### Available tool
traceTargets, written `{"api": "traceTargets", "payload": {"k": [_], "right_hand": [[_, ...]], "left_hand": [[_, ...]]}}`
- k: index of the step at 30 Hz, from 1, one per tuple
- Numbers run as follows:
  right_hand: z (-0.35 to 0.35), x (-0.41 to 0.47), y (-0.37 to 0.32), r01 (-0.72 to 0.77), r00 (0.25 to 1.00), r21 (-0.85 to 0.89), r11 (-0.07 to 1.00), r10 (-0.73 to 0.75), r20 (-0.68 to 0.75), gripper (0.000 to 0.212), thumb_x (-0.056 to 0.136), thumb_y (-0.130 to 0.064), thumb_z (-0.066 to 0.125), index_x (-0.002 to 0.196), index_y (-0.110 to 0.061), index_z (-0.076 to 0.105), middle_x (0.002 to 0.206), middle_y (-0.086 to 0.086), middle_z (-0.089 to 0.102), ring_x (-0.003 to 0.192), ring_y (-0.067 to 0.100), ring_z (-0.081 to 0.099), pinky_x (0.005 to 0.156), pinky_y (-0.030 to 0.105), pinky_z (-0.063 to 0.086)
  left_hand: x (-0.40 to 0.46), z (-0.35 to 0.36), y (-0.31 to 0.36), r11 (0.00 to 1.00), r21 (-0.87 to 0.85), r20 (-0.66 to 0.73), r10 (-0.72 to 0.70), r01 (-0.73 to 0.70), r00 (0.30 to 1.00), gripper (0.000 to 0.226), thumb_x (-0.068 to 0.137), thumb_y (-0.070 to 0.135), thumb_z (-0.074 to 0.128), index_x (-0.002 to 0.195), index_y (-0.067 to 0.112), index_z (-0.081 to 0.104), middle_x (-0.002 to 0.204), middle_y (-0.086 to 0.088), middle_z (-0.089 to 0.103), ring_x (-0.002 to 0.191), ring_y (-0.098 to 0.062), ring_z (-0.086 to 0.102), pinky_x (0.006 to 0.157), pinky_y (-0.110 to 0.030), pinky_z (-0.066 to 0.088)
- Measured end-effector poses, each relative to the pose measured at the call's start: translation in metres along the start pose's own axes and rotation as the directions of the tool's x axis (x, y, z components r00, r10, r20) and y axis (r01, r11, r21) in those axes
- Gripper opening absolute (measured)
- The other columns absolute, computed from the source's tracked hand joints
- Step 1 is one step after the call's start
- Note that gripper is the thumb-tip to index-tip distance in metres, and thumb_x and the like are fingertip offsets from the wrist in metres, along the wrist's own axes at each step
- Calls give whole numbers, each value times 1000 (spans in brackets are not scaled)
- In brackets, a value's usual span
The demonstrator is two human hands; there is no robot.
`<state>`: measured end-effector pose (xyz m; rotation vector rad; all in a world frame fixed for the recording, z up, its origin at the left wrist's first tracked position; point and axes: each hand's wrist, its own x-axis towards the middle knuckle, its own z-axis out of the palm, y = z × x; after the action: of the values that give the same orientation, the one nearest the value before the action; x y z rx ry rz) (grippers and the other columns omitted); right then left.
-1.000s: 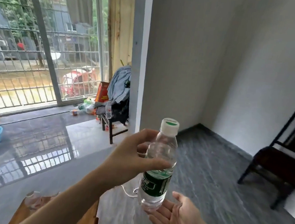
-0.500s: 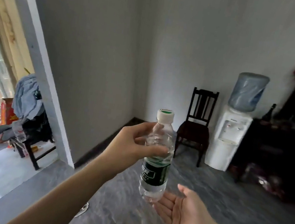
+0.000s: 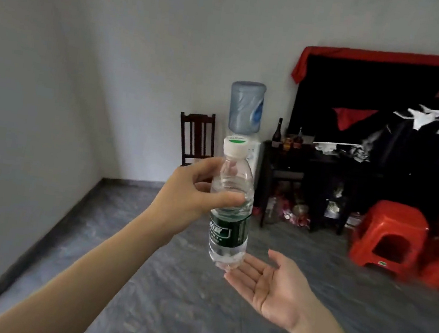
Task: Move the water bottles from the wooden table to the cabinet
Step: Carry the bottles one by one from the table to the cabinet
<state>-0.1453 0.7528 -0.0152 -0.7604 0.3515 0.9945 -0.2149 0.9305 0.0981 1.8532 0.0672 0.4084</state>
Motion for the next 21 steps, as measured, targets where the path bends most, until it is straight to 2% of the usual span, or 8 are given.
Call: {"api": "traceTargets", "payload": {"k": [4, 9, 14, 21], "right_hand": [[-29, -7, -36, 62, 997, 63, 996, -59, -49, 65, 106, -43, 30, 127, 14, 51, 120, 36, 64, 119, 48, 59, 86, 54, 56], [-53, -5, -71, 136, 986, 105, 985, -125, -108, 64, 106, -41, 29, 127, 15, 53, 119, 35, 64, 114, 50, 60, 79, 57, 54], [-65, 15, -106, 173, 974, 111, 979, -154, -164, 65, 106, -41, 28, 127, 16, 52, 119, 36, 64, 110, 51, 62, 79, 55, 55], [-47, 74, -170, 200, 964, 92, 975, -179, -197, 66, 106, -41, 29, 126, 17, 52, 116, 36, 65, 105, 52, 64, 75, 55, 57]], "left_hand": [[37, 46, 1, 1000, -4, 87, 22, -22, 996, 48, 76, 14, 86, 117, 32, 69, 110, 10, 78, 99, -10, 75, 87, -26, 59], [79, 89, -4, 999, 1, 170, 36, -37, 985, 61, 68, 22, 90, 124, 28, 66, 118, 12, 75, 104, -12, 74, 95, -37, 59], [123, 111, -18, 999, -10, 232, 49, -48, 972, 59, 72, 16, 92, 124, 26, 66, 119, 9, 74, 108, -17, 73, 99, -45, 57], [212, 110, -40, 997, -35, 227, 70, -64, 971, 58, 72, 16, 90, 124, 26, 65, 117, 10, 75, 105, -14, 73, 99, -43, 57]]}}
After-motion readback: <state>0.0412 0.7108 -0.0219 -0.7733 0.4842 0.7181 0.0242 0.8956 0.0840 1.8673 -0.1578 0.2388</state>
